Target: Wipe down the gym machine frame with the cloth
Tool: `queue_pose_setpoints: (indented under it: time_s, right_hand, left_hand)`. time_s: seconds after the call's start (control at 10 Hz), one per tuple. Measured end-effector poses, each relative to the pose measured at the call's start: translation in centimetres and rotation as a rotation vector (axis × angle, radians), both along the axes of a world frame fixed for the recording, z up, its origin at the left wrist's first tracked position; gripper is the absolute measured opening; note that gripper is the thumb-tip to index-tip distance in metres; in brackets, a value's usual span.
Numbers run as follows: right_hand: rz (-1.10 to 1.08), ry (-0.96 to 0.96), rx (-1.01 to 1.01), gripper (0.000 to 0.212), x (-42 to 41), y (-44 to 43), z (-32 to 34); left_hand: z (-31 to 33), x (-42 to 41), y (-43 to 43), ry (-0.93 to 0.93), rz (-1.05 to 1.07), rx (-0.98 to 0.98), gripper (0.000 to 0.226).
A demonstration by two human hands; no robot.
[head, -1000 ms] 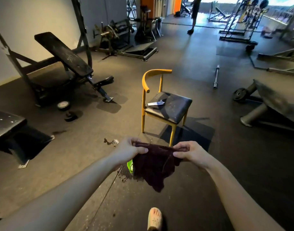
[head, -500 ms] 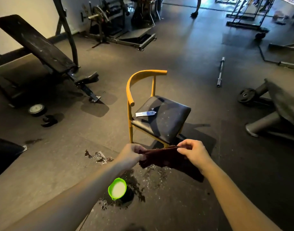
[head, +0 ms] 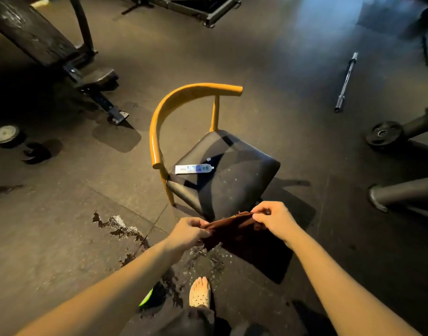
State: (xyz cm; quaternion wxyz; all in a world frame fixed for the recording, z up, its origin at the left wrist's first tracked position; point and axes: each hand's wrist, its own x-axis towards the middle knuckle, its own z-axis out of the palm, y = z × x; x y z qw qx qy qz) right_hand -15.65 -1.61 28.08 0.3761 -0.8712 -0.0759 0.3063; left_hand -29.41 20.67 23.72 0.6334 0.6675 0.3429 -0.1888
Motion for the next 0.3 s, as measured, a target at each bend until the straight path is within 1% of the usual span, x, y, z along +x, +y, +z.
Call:
queue_pose_setpoints:
  time_s: [0.1, 0.2, 0.3]
  right_hand:
    - [0.067, 0.020, -0.039, 0.009, 5.6, 1.6, -2.3]
    - [0.225, 0.036, -0.107, 0.010, 10.6, 3.9, -5.7]
    - [0.262, 0.075, -0.127, 0.020, 15.7, 6.5, -9.7]
  left_hand:
    - [-2.2, 3.5, -0.2, 0.066, 0.055, -0.020, 0.017]
    - [-4.4, 6.4, -0.3, 0.124, 0.157, -0.033, 0.022]
    - [-6.9, 9.8, 0.2, 0.096, 0.363, 0.041, 0.022]
